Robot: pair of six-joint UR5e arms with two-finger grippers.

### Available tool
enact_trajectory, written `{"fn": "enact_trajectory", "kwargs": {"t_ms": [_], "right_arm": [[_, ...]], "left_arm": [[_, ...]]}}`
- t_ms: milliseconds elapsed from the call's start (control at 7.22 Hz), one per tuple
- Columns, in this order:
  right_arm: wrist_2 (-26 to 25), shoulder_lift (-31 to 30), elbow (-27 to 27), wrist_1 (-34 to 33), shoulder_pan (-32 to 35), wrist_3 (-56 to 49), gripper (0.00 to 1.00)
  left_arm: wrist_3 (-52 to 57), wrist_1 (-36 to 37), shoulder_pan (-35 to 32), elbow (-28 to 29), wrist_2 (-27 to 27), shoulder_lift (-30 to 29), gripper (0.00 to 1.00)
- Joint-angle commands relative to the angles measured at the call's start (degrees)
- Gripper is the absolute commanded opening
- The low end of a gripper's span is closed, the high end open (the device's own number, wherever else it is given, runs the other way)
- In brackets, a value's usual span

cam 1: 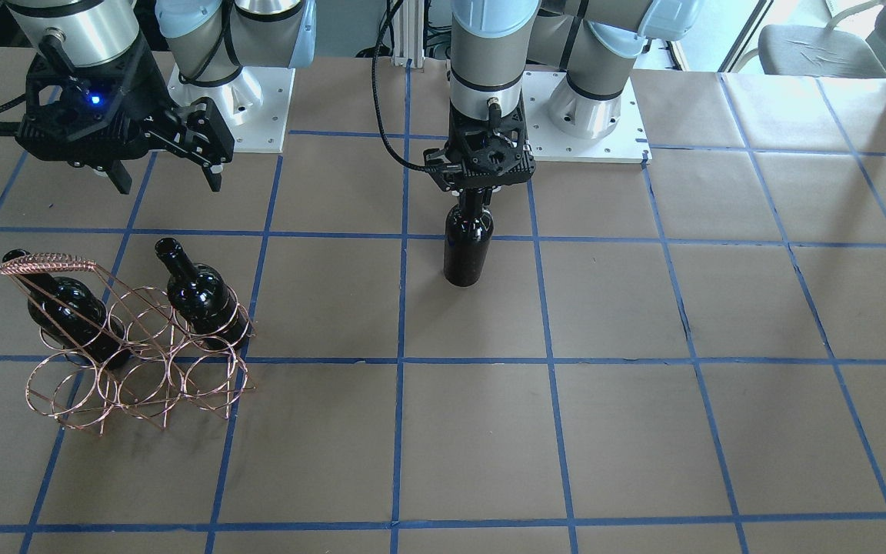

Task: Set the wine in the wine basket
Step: 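Carry the bottle toward the table center and stand it upright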

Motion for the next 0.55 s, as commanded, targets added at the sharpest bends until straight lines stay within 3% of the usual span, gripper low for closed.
{"fn": "enact_trajectory", "kwargs": {"t_ms": [0, 138, 277, 415], "right_arm": [[-0.31, -0.15, 0.31, -0.35, 0.01, -0.33, 1.0], [-0.23, -0.15, 0.4, -1.57, 0.01, -0.16, 1.0], [-0.14, -0.24, 0.49, -1.59, 0.01, 0.36, 1.0], [-0.05, -0.24, 0.49, -1.59, 0.1, 0.28, 1.0]], "left_arm": [[-0.01, 0.2, 0.0, -0.04, -0.45, -0.51, 0.0], [-0.01, 0.03, 0.0, -0.04, -0.37, -0.51, 0.76], [0.07, -0.41, 0.0, 0.66, -0.28, 0.36, 1.0], [0.16, -1.89, 0.17, 2.41, 0.25, 1.06, 1.0]]}}
